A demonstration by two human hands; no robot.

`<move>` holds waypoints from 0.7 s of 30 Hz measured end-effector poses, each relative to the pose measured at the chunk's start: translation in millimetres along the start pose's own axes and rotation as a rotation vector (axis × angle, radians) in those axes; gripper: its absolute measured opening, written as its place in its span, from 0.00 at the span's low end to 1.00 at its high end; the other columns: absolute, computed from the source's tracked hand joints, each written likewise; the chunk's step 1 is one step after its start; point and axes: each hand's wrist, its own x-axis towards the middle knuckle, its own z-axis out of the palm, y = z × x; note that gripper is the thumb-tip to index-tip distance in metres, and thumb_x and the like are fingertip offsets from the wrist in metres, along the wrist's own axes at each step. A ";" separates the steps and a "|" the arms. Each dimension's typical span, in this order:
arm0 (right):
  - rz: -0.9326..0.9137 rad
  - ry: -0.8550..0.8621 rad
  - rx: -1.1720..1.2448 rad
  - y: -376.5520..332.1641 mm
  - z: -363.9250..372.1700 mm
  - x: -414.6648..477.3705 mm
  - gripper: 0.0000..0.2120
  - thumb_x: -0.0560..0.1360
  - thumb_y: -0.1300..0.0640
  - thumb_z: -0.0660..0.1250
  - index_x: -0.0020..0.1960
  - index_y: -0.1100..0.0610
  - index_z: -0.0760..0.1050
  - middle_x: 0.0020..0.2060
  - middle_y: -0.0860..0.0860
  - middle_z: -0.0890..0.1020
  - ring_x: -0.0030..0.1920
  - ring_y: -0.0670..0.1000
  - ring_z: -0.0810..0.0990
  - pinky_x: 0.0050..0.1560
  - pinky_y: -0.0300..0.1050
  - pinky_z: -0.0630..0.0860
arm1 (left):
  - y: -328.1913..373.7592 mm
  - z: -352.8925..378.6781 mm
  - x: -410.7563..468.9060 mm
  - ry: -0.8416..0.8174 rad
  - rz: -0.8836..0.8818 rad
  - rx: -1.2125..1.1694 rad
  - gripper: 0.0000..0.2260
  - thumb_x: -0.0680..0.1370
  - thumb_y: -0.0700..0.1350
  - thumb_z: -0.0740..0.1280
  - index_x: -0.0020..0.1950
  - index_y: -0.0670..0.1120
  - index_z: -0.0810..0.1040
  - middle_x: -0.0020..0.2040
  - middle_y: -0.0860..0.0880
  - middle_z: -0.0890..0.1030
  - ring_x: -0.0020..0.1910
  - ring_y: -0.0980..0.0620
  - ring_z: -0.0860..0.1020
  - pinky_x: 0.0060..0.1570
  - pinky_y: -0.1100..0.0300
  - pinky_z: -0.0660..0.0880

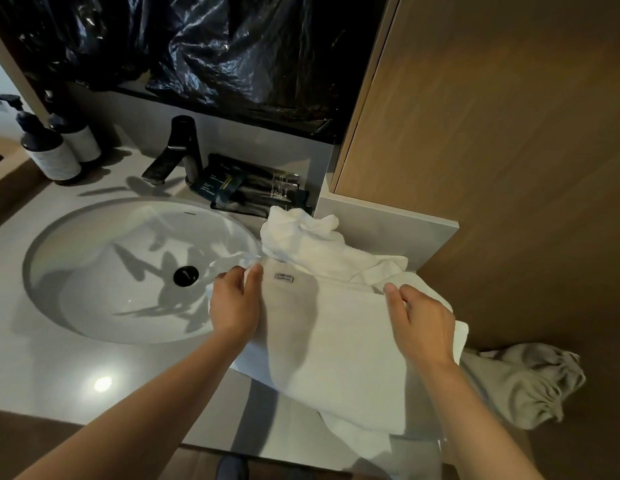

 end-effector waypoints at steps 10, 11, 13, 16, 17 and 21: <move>-0.002 -0.324 0.356 14.1 -6.2 18.8 0.20 0.73 0.35 0.67 0.27 0.44 0.68 0.22 0.43 0.66 0.25 0.44 0.62 0.28 0.36 0.60 | 17.4 -1.3 44.6 -0.362 -0.167 -0.020 0.13 0.77 0.52 0.69 0.36 0.46 0.81 0.38 0.46 0.82 0.44 0.46 0.79 0.47 0.57 0.75; -0.006 -0.290 0.367 14.1 -4.9 19.9 0.20 0.72 0.36 0.68 0.28 0.44 0.70 0.23 0.44 0.68 0.25 0.44 0.63 0.28 0.36 0.61 | 17.2 0.9 44.8 -0.339 -0.165 0.010 0.14 0.78 0.51 0.67 0.35 0.46 0.80 0.37 0.47 0.80 0.44 0.46 0.78 0.43 0.58 0.73; -0.013 -0.243 0.272 12.0 1.8 20.7 0.21 0.73 0.34 0.66 0.29 0.46 0.70 0.23 0.45 0.71 0.25 0.46 0.66 0.30 0.40 0.63 | 13.4 6.6 42.9 -0.302 -0.149 0.114 0.15 0.79 0.52 0.63 0.42 0.42 0.79 0.41 0.45 0.79 0.48 0.42 0.77 0.42 0.58 0.71; 0.009 -0.250 0.042 12.8 11.6 18.2 0.25 0.74 0.30 0.57 0.35 0.49 0.75 0.19 0.46 0.67 0.25 0.46 0.68 0.32 0.43 0.65 | 8.4 11.5 43.4 -0.346 -0.137 0.300 0.19 0.81 0.53 0.58 0.58 0.38 0.75 0.58 0.37 0.75 0.57 0.38 0.74 0.55 0.51 0.70; 0.026 -0.251 -0.014 14.5 13.2 17.9 0.26 0.74 0.29 0.55 0.39 0.49 0.79 0.19 0.46 0.68 0.26 0.45 0.70 0.32 0.43 0.66 | 8.8 12.6 43.3 -0.361 -0.126 0.356 0.19 0.81 0.52 0.57 0.61 0.38 0.73 0.61 0.37 0.72 0.58 0.37 0.74 0.55 0.50 0.69; 0.074 -0.203 -0.134 18.7 13.3 16.8 0.36 0.72 0.26 0.46 0.46 0.50 0.83 0.20 0.48 0.74 0.28 0.45 0.76 0.32 0.38 0.66 | 14.1 16.6 37.8 -0.346 -0.040 0.462 0.19 0.82 0.51 0.56 0.63 0.37 0.70 0.66 0.36 0.67 0.57 0.35 0.74 0.54 0.50 0.68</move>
